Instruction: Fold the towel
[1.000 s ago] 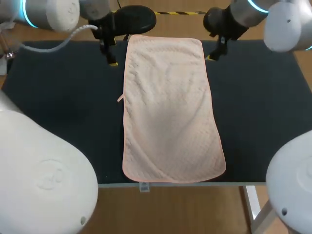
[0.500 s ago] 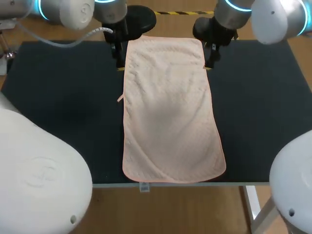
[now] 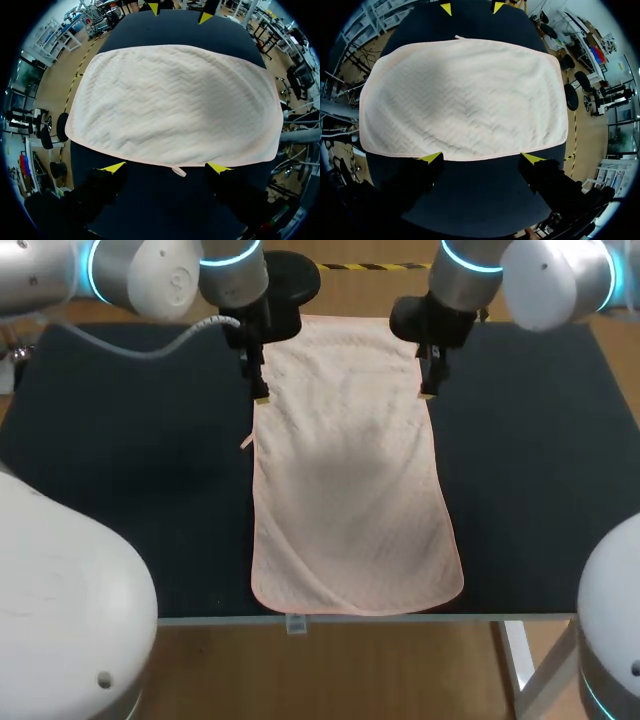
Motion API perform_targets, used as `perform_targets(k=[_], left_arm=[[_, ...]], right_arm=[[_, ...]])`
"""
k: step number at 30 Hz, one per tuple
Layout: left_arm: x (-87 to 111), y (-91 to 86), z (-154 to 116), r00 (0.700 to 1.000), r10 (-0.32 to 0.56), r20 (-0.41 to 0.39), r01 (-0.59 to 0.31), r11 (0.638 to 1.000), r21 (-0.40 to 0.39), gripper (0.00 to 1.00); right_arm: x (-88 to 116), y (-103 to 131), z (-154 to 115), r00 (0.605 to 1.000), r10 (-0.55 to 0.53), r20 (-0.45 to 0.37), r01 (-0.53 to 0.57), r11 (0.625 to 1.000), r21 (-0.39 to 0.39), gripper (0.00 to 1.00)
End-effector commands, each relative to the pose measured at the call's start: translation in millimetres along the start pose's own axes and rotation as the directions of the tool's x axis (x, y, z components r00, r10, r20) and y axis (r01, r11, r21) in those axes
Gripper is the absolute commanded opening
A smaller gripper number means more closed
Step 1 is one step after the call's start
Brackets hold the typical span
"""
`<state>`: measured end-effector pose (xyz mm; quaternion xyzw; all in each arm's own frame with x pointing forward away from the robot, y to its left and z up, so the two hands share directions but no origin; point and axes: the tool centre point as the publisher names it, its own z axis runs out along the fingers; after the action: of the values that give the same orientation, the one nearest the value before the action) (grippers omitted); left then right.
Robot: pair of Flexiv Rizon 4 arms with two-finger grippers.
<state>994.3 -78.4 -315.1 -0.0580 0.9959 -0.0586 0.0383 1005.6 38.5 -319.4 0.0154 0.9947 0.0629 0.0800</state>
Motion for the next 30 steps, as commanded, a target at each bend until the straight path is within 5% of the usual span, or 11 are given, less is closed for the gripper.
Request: perform_targets(k=[1, 13, 30], left_arm=[[0.9, -3.8, 10.2, 1.0, 0.001, -0.028, -0.001, 1.0, 0.001, 1.0], [20.0, -18.2, 32.2, 0.997, 0.029, -0.077, -0.027, 0.999, 0.019, 1.0], [24.1, -18.3, 33.3, 0.996, 0.041, -0.078, -0.039, 0.999, 0.019, 1.0]], right_arm=[[-1.1, 2.4, 10.4, 1.0, -0.014, -0.012, 0.014, 1.0, 0.003, 1.0], [5.6, -1.4, 36.6, 0.998, -0.055, -0.015, 0.056, 0.998, 0.018, 1.0], [5.8, -2.5, 36.3, 0.996, -0.085, -0.003, 0.085, 0.996, 0.019, 1.0]])
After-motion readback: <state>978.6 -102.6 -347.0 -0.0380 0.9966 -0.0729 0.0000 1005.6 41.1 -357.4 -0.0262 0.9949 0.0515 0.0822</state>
